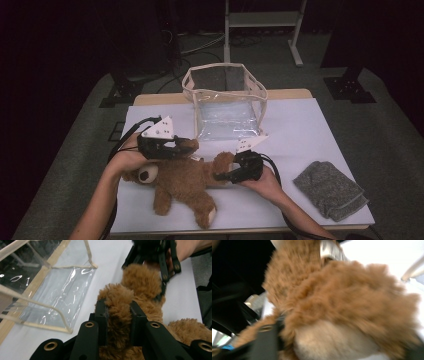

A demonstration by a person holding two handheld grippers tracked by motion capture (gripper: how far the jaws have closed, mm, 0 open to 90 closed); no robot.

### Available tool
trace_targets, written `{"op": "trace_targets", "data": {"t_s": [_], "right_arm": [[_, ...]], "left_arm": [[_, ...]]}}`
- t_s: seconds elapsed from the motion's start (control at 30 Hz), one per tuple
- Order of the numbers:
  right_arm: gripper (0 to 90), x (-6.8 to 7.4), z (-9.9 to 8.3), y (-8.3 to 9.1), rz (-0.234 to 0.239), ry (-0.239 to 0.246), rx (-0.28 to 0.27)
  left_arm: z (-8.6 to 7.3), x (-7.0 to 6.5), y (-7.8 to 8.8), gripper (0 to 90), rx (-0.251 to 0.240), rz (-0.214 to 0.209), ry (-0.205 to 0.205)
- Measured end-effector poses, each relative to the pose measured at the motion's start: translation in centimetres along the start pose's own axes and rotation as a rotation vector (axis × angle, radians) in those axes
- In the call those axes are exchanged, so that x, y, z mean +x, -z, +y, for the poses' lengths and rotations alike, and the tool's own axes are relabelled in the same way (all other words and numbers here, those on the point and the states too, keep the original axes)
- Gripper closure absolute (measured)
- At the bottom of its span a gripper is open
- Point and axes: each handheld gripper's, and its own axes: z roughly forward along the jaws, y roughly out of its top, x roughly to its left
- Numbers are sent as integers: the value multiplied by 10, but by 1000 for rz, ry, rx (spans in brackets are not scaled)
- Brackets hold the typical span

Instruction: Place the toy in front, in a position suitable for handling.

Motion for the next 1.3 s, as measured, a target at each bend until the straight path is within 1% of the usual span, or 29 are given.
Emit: {"op": "trace_targets", "data": {"t_s": [0.03,0.1,0.13,0.17,0.2,0.23,0.27,0.33,0.37,0.4,0.43,0.47,0.57,0.6,0.63,0.67,0.7,0.77,0.8,0.83,0.87,0.97,1.07,1.1,1.13,1.17,1.2,1.27,1.3], "right_arm": [[475,0,0,0,0,0,0],[561,0,6,12,13,-18,-39],[583,5,14,25,7,-7,-49],[583,5,14,25,7,-7,-49],[589,9,23,42,11,-10,-65],[589,11,27,51,15,-13,-57],[589,11,27,51,15,-13,-57],[591,14,32,69,7,-13,-43],[593,15,34,79,1,-19,-38],[594,14,33,100,-4,-40,-43],[594,14,33,100,-4,-40,-43],[594,13,32,110,-19,-45,-39],[593,8,20,140,-81,-66,-42],[591,4,6,157,-122,-88,-39],[591,4,6,157,-122,-88,-39],[587,-1,-8,169,-179,-90,-30],[587,-1,-8,169,-179,-90,-30],[578,-8,-21,177,-213,-99,-16],[574,-13,-28,179,-220,-106,-21],[560,-22,-38,178,-227,-119,-19],[553,-26,-42,178,-216,-134,-34],[529,-31,-46,173,-220,-125,-24],[514,-35,-47,170,-212,-118,-29],[467,-36,-47,171,-213,-118,-37],[467,-36,-47,171,-213,-118,-37],[407,-34,-47,171,-220,-109,-29],[407,-34,-47,171,-220,-109,-29],[356,-30,-46,172,-235,-97,-30],[335,-26,-46,173,-240,-90,-23]], "left_arm": [[0,0,0,734,0,0,0],[2,-1,5,734,-26,0,14],[7,-3,11,735,-46,-4,12],[7,-3,11,735,-46,-4,12],[17,-7,13,735,-49,-8,-2],[17,-7,13,735,-49,-8,-2],[23,-9,12,735,-44,-12,-12],[35,-13,7,735,-52,-28,-28],[44,-15,1,735,-57,-48,-38],[55,-18,-10,735,-54,-74,-62],[55,-18,-10,734,-54,-74,-62],[62,-19,-19,734,-48,-81,-75],[77,-22,-48,733,-50,-119,-97],[82,-22,-59,733,-47,-131,-103],[85,-23,-71,733,-44,-140,-112],[90,-23,-91,728,-38,-156,-116],[90,-23,-91,724,-38,-156,-116],[93,-23,-116,720,-8,-177,-118],[93,-23,-123,715,-4,-187,-113],[93,-23,-133,699,-4,-206,-109],[93,-21,-140,691,-10,-223,-94],[92,-17,-143,655,-15,-223,-83],[91,-14,-135,590,-27,-209,-105],[88,-14,-126,558,-37,-217,-119],[88,-14,-126,541,-37,-217,-119],[85,-15,-121,502,-39,-211,-132],[82,-16,-115,502,-47,-203,-143],[74,-16,-101,476,-73,-188,-132],[71,-15,-96,435,-80,-182,-131]]}}
